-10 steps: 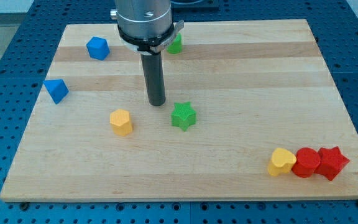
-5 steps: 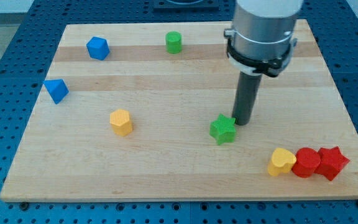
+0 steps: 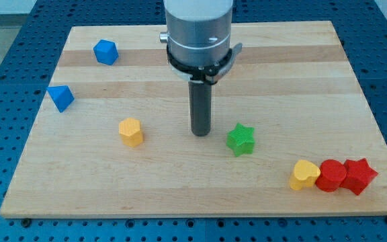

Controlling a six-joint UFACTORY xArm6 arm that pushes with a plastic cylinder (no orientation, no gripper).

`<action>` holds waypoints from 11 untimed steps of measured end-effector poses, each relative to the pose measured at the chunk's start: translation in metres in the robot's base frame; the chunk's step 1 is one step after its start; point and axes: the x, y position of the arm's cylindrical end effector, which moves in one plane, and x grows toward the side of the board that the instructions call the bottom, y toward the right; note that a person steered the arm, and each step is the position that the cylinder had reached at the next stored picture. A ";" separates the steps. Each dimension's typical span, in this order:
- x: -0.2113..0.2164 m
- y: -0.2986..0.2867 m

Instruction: Push the green star to the top of the red circle

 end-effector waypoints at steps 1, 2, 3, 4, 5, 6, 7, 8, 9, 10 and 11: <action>0.018 0.024; 0.018 0.051; 0.018 0.076; 0.018 0.095; 0.018 0.109; 0.018 0.114; 0.025 0.125; 0.028 0.127; 0.015 0.120; -0.011 0.107; -0.014 0.123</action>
